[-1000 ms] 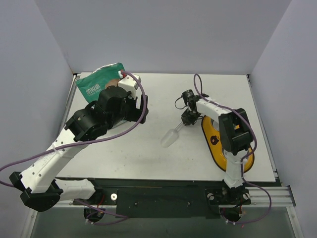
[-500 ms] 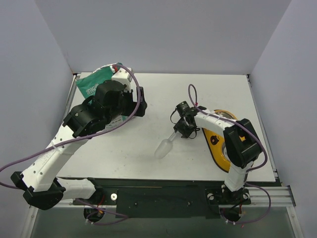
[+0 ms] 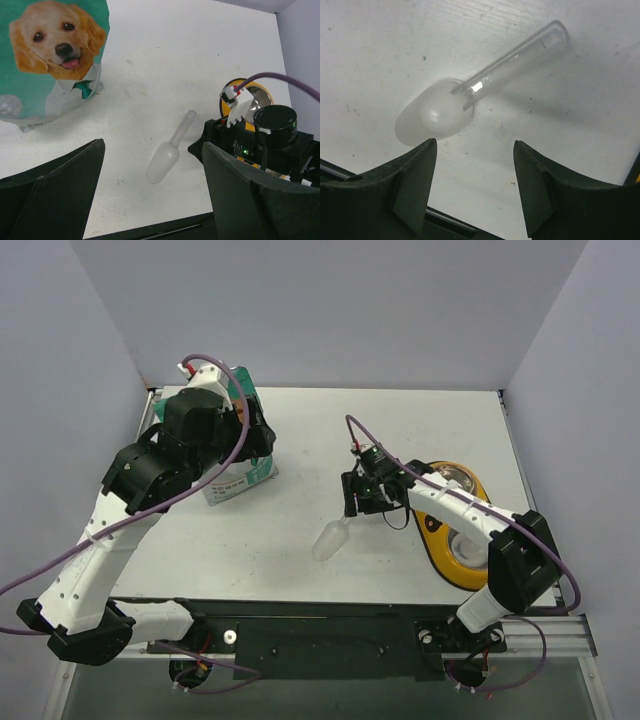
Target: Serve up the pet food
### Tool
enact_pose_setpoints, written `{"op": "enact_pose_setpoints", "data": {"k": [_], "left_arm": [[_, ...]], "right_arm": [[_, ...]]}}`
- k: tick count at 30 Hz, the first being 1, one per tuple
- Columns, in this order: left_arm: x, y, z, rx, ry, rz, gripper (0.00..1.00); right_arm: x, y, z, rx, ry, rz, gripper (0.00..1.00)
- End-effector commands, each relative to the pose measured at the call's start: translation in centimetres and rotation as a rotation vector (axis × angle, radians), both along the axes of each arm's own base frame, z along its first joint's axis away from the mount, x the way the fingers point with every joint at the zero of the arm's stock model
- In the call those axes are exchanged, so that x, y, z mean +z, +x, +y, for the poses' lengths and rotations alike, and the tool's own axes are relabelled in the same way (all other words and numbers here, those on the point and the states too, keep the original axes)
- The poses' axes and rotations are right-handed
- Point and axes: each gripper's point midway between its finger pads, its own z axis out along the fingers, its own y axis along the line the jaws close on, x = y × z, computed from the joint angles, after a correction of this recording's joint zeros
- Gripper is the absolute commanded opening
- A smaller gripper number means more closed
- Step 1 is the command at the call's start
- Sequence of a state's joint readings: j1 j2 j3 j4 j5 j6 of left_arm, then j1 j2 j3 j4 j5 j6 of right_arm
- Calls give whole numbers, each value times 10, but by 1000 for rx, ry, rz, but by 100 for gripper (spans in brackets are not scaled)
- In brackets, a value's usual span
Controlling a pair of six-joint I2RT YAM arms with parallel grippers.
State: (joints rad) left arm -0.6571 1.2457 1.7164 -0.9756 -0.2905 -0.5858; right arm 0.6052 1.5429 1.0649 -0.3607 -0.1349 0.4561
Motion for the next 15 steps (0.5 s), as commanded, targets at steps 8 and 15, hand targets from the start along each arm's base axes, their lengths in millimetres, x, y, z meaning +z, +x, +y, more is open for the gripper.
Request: {"op": "enact_pose_setpoints", "data": {"k": [8, 15], "left_arm": [[40, -13, 33, 73, -3, -60, 89], [33, -8, 24, 43, 0, -55, 89]], "right_arm": [[22, 67, 34, 223, -206, -126, 51], [2, 86, 27, 24, -280, -61, 39]]}}
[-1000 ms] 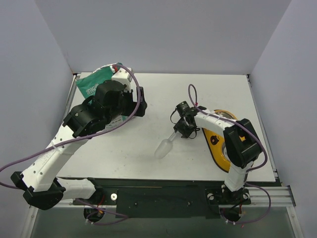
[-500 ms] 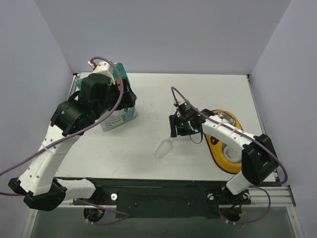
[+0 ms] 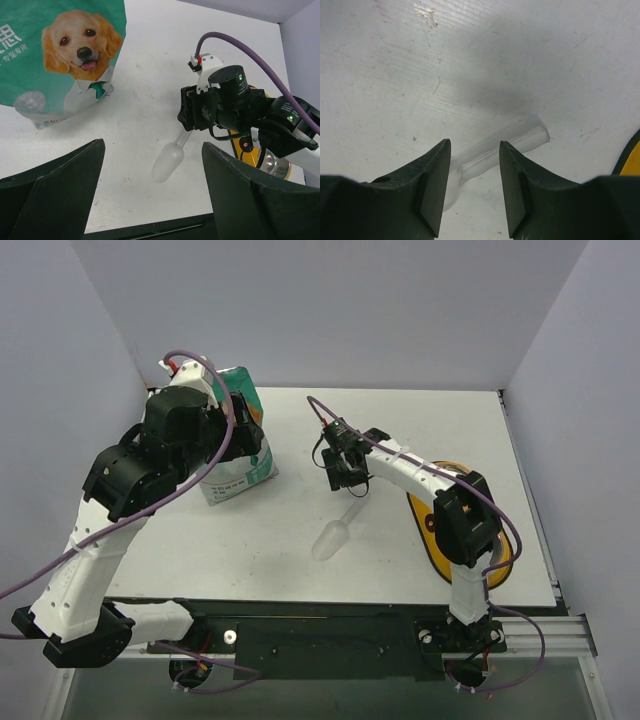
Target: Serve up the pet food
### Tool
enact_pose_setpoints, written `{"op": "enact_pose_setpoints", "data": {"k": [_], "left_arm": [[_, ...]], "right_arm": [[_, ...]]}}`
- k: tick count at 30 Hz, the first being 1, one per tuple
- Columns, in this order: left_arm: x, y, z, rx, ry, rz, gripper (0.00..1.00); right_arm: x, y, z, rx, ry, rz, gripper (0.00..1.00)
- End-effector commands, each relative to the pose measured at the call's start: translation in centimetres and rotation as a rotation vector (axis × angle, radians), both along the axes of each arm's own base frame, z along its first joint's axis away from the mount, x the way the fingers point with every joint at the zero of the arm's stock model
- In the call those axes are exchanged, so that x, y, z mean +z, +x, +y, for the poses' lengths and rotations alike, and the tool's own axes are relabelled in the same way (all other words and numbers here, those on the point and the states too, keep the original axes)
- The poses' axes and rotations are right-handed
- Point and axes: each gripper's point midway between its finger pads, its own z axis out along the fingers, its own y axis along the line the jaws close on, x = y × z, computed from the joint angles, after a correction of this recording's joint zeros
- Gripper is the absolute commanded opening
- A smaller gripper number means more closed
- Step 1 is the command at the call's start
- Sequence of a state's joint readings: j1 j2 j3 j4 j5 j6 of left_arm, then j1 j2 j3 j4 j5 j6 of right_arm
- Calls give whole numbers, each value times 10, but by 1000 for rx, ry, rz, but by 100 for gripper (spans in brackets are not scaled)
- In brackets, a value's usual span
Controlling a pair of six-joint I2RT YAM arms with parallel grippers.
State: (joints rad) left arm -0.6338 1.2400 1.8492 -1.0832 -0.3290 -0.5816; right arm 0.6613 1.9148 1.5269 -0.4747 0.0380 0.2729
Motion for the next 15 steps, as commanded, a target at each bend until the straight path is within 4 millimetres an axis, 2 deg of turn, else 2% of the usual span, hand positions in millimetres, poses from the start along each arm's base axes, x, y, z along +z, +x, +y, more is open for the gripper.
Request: {"op": "enact_pose_setpoints", "data": {"k": [1, 4, 12, 15], "left_arm": [[1, 3, -2, -16, 2, -18, 89], [3, 8, -7, -33, 6, -37, 89], [-2, 18, -11, -51, 53, -45, 89], [-3, 19, -10, -58, 72, -50, 89]], "right_arm": [[-5, 4, -12, -121, -63, 44, 38], [-12, 2, -8, -128, -59, 83, 36], [-48, -12, -34, -192, -82, 213, 37], [-50, -16, -45, -207, -83, 201, 38]]}}
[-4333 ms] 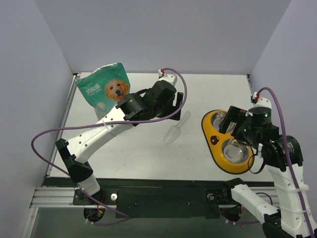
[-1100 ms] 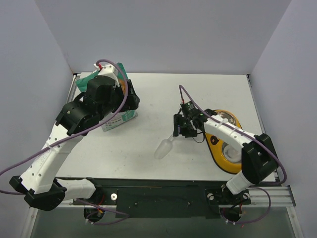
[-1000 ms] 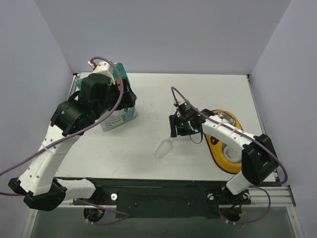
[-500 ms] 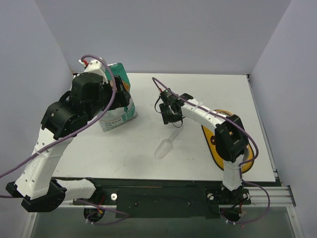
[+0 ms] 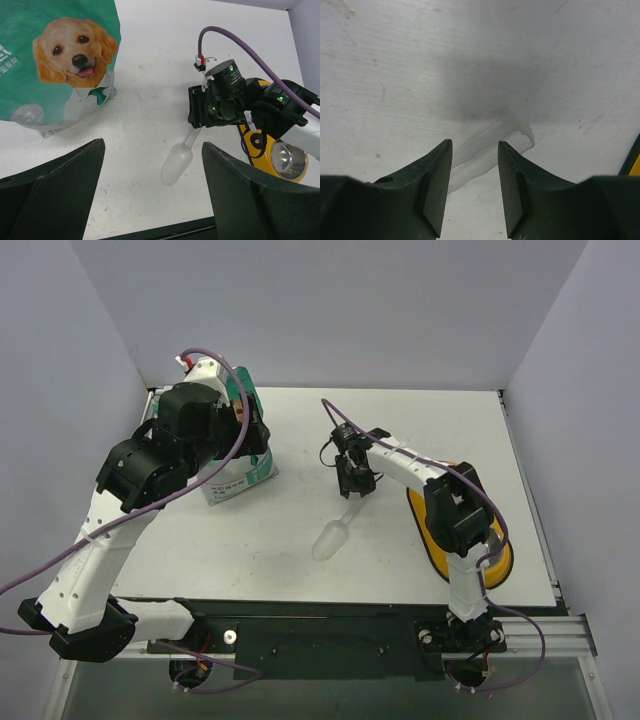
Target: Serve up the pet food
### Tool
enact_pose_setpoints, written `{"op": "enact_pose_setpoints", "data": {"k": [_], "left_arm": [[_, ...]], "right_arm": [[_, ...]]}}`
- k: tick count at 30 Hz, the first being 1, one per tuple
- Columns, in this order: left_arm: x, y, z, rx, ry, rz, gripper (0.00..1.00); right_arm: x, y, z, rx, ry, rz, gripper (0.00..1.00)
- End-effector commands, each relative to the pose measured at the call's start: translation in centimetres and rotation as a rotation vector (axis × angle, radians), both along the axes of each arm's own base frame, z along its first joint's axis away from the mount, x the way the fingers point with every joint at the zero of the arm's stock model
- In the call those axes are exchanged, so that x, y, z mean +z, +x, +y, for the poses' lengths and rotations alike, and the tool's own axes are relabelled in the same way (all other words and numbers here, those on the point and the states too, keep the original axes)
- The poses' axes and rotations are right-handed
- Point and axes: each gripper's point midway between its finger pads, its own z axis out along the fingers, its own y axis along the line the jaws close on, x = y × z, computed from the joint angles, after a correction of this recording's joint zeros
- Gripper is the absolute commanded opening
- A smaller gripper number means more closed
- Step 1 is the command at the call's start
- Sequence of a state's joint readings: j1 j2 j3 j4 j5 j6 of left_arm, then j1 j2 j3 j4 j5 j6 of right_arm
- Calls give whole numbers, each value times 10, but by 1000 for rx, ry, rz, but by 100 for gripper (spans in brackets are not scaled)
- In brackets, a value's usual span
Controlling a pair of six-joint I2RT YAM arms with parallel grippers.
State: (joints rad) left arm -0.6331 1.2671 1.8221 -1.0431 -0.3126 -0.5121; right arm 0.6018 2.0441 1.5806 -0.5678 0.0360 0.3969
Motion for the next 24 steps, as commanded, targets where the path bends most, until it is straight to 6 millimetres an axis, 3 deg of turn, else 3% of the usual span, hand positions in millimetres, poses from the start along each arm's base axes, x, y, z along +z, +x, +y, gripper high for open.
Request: {"op": "enact_pose_setpoints", "data": {"k": [1, 5, 12, 15, 20, 24], "left_arm": [[8, 8, -3, -18, 12, -50, 89], [5, 11, -2, -17, 23, -50, 89], [6, 16, -4, -19, 14, -53, 89], [2, 16, -3, -15, 14, -46, 89], [1, 14, -6, -21, -8, -35, 89], [4, 13, -6, -21, -23, -36, 89]], "right_arm": [[-14, -24, -29, -43, -37, 75, 38], [-23, -43, -47, -76, -51, 116, 38], [-11, -86, -58, -121, -9, 108, 40], [-6, -88, -57, -155, 13, 95, 41], [-4, -72, -45, -123, 11, 87, 41], [-7, -64, -46, -92, -54, 77, 41]]}}
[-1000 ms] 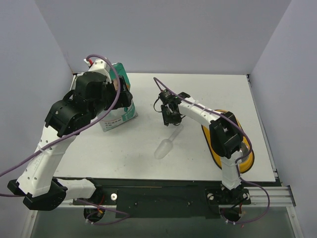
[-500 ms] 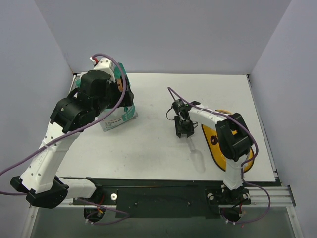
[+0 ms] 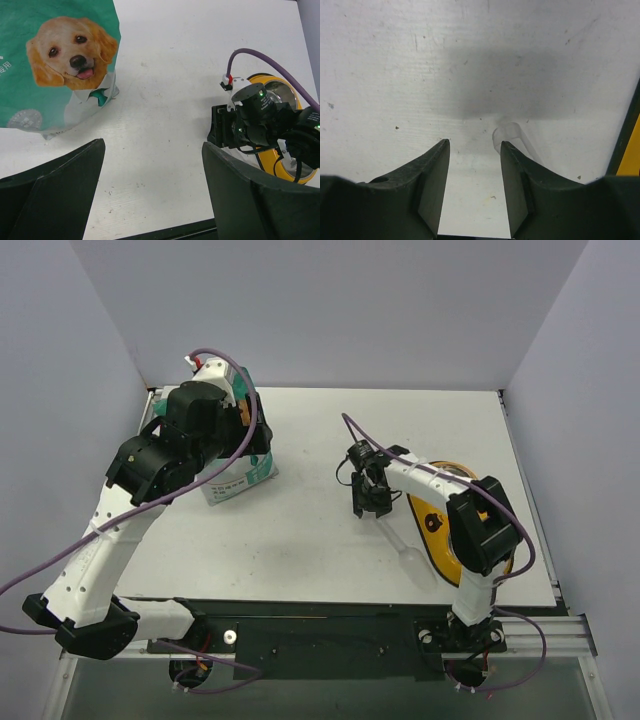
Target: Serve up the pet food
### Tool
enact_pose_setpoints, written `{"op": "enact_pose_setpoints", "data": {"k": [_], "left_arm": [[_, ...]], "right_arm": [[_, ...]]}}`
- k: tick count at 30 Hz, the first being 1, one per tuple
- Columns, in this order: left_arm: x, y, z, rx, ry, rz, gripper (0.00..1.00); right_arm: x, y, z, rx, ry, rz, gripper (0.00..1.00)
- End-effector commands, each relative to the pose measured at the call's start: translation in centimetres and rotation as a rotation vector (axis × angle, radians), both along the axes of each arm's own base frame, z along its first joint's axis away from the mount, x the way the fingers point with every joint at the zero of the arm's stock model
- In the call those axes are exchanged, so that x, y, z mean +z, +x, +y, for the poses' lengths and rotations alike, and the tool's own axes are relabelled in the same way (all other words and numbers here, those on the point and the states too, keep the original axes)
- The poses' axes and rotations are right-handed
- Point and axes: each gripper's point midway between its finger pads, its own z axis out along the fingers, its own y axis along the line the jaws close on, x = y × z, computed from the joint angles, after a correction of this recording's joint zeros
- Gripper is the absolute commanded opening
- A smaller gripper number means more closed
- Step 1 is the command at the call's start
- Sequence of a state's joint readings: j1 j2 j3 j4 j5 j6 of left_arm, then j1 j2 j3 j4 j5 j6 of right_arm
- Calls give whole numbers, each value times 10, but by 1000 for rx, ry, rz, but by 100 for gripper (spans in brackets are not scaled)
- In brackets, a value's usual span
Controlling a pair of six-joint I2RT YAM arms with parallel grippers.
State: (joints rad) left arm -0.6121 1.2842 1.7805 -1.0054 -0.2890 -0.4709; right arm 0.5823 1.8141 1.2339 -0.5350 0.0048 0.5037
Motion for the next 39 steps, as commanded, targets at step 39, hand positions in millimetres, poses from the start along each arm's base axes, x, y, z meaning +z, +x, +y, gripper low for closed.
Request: {"op": "enact_pose_setpoints", "data": {"k": [39], "left_arm": [[11, -21, -1, 60, -233, 33, 89]], "right_arm": [[15, -12, -43, 88, -138, -108, 45]]}}
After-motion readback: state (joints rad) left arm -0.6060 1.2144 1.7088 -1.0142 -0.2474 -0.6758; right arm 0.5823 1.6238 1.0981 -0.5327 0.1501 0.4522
